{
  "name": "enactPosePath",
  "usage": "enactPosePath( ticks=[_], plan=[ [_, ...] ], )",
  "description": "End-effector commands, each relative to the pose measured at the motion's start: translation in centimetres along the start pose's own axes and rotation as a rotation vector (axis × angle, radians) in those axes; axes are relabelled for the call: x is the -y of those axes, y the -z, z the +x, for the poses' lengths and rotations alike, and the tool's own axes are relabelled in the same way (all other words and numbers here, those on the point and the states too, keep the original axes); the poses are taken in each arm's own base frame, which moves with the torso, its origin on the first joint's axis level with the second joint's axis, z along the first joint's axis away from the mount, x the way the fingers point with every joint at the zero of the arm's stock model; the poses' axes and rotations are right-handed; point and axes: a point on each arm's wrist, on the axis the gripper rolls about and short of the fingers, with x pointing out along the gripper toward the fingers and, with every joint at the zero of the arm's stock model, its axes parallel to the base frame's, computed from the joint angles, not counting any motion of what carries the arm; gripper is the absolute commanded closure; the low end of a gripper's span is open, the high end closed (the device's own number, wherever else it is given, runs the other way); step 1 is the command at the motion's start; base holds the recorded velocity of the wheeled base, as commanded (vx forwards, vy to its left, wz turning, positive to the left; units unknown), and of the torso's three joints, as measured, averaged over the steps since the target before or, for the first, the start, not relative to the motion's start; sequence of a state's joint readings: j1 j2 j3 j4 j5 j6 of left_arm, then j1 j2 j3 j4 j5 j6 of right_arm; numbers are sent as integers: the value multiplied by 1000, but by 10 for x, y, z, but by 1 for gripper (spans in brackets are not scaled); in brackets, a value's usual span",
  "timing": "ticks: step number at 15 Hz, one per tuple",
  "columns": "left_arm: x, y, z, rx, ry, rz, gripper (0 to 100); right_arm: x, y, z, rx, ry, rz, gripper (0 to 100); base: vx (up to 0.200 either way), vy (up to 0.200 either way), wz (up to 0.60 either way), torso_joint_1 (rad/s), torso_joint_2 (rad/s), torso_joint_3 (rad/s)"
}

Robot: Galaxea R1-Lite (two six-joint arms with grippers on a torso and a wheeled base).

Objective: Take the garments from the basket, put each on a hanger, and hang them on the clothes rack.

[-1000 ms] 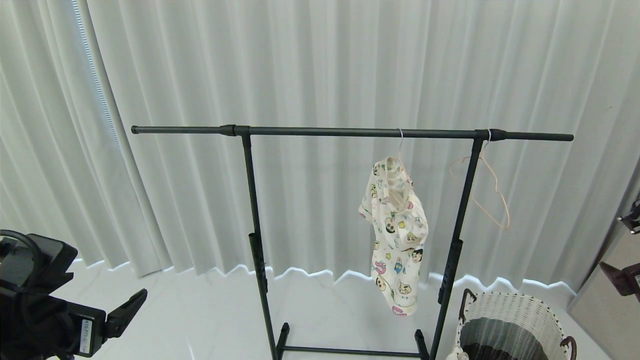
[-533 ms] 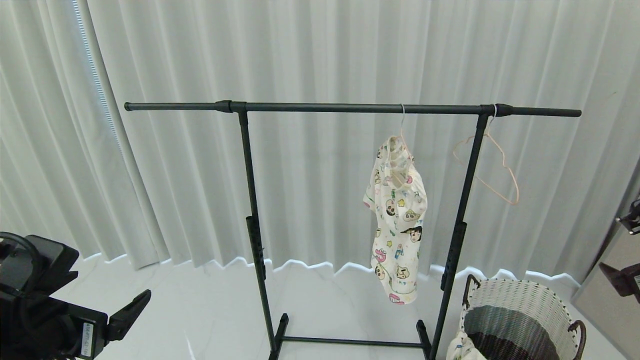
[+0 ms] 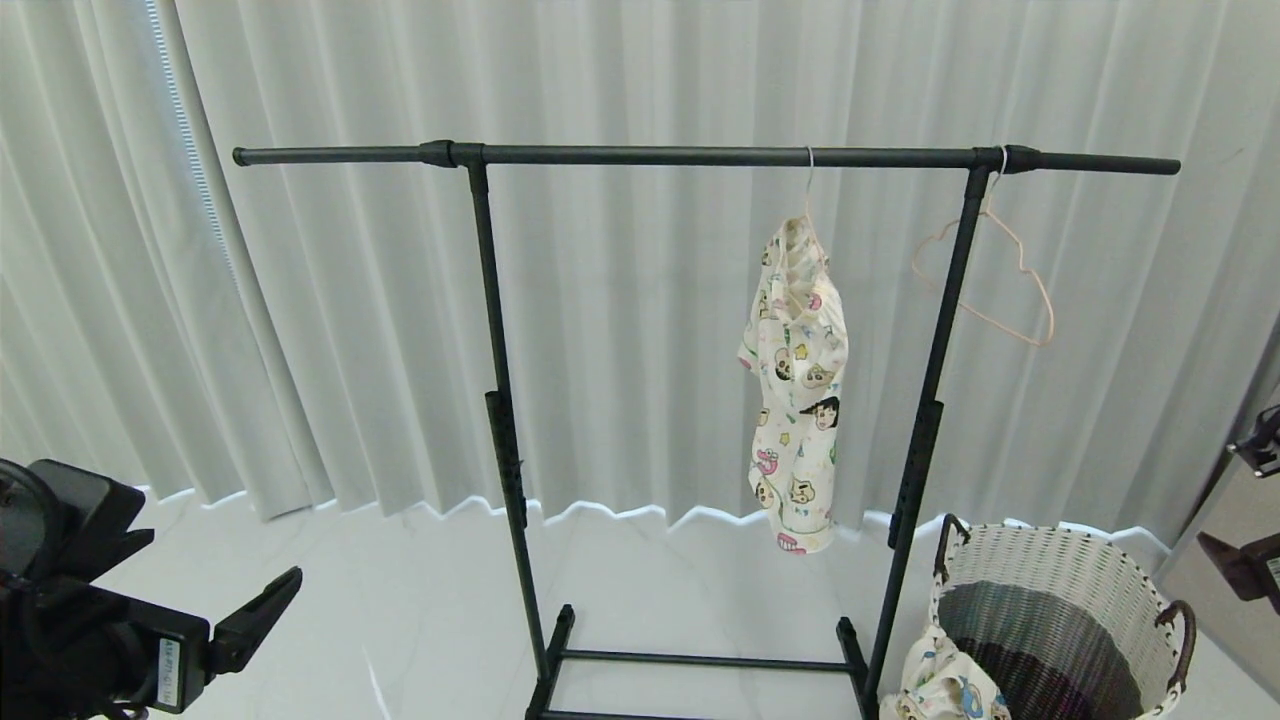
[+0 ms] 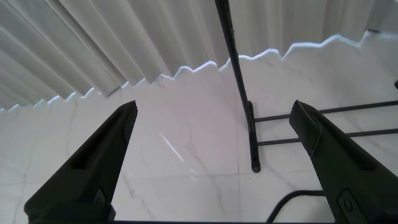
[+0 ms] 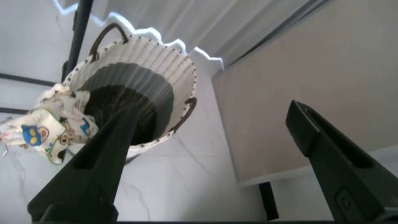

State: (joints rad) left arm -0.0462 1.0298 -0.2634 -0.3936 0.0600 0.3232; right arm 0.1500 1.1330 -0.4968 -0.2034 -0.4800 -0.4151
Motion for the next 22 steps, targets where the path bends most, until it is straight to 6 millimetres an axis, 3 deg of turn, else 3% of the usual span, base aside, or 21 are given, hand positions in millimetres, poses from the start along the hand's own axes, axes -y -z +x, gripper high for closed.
enactPosePath(
  ticks=[1,7,11,15,19,22],
  plan=[
    [0,0,0,2,1,-1,0,-1,4,-1,-6,-3,-4,0,0,0,0,-222,461,237],
    [2,-6,1,28,38,6,0,-14,17,7,-16,-24,-28,0,0,0,0,-160,338,162],
    [13,-9,0,52,126,42,0,-27,29,11,-43,-63,-63,0,200,0,0,-16,34,32],
    [24,-9,4,47,207,74,0,-41,58,12,-130,-137,-115,0,200,0,0,4,12,5],
    [34,-11,1,68,273,108,0,-63,90,13,-201,-432,-183,0,150,0,0,3,4,5],
    [36,-12,0,76,290,115,0,-84,97,28,-307,-572,-258,0,0,0,0,0,0,0]
  ],
)
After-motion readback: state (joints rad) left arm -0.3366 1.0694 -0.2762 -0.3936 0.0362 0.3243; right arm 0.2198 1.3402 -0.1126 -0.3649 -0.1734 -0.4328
